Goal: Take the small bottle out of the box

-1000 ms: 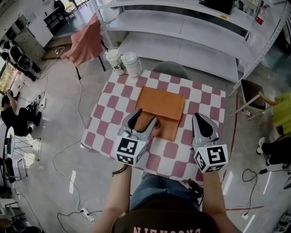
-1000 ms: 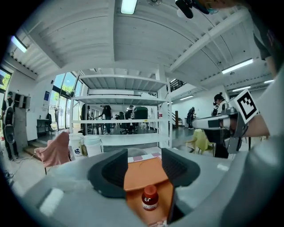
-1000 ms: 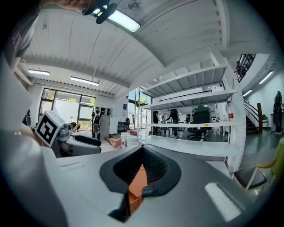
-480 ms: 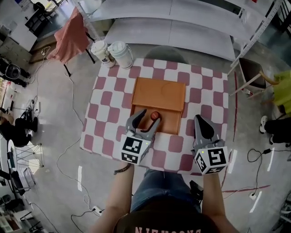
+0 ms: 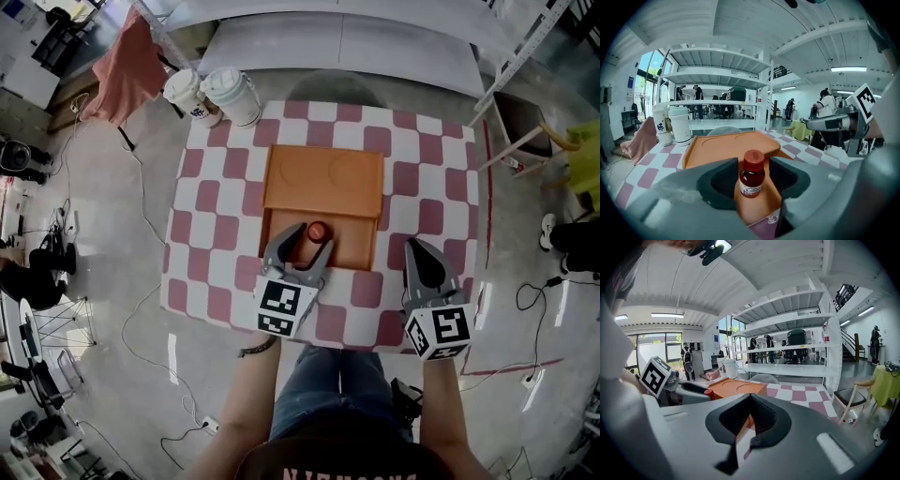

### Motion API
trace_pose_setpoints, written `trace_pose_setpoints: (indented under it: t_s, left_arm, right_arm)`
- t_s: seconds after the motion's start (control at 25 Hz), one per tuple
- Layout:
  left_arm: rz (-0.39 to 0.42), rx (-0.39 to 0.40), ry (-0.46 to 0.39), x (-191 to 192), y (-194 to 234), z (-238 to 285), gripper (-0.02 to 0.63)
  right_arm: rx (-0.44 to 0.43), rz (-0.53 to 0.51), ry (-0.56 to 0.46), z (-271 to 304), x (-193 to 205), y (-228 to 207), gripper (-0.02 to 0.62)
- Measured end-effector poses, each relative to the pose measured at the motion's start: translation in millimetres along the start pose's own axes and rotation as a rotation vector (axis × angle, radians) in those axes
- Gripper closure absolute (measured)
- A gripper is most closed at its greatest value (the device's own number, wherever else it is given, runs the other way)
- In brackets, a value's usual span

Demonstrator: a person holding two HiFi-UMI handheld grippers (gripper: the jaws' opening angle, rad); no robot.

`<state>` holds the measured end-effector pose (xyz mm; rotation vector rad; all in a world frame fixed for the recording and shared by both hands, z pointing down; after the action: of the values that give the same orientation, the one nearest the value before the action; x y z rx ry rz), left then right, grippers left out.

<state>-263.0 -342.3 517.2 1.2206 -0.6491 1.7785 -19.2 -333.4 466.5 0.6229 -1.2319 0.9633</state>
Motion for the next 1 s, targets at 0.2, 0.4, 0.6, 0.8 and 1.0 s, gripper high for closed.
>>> trace_pose_setpoints:
  t_s: [0.2,0.4,0.6,0.8,1.0]
  left_arm:
    - [0.026,-0.022,0.016,0,0,2,0.439]
    - [0.058,-0.006,0.046,1,-2,5,0.446]
    - [0.107,0.001,0.059,-8,-2,12,0.452]
    - [0.082,0.017,0.07,-9,0,13,0.457]
    - [0.054,0.009,0.049,-15,0,10,0.459]
  right_arm:
    - [0.011,0.008,0.006,1,6,-3,0.594]
    - [0.02,0.005,0.004,-1,7,-4,0.594]
    - [0.024,-0.001,0.014,-6,7,-6,0.594]
    - [0.016,-0.01,0.015,-7,5,-7,0.594]
    - [0.008,-0.019,-0.004,-5,-4,-9,0.594]
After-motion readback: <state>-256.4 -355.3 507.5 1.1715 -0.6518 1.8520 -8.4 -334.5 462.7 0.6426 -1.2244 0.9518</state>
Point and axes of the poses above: the fingertips, and each gripper's own axes: z forward along the fingers, y to its left, x out of its underside, the point moved 9 cm from there along -z, backward along the fingers, and after that the axes turned 5 degrees about -y, right-handed, at the moved point
